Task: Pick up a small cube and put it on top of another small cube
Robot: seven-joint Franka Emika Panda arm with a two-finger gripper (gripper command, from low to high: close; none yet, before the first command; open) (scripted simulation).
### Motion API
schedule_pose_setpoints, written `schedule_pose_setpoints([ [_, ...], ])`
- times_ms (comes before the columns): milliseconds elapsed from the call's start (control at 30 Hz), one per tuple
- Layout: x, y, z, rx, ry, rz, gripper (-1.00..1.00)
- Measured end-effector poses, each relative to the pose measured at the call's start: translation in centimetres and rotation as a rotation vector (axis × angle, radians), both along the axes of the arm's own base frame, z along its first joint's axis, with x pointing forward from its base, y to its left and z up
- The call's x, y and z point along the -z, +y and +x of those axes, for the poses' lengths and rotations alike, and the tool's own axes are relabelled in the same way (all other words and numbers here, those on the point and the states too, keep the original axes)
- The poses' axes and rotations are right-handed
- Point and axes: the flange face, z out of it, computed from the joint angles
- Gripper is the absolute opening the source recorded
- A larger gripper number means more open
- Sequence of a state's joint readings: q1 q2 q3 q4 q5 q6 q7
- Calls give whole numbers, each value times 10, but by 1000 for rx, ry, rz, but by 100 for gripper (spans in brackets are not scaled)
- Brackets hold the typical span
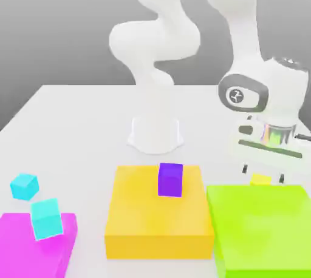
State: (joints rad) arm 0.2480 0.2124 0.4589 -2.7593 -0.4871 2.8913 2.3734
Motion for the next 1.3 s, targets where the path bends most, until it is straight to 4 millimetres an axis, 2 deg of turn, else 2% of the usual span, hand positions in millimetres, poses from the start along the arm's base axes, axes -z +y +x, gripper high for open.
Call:
schedule_pose_setpoints([
  [367, 30, -4, -2, 3, -8, 30, 0],
  [400, 32, -5, -3, 4, -8, 34, -100],
  [667, 30, -4, -2, 3, -8, 32, -100],
  [1300, -22, -2, -1, 3, -4, 16, -100],
])
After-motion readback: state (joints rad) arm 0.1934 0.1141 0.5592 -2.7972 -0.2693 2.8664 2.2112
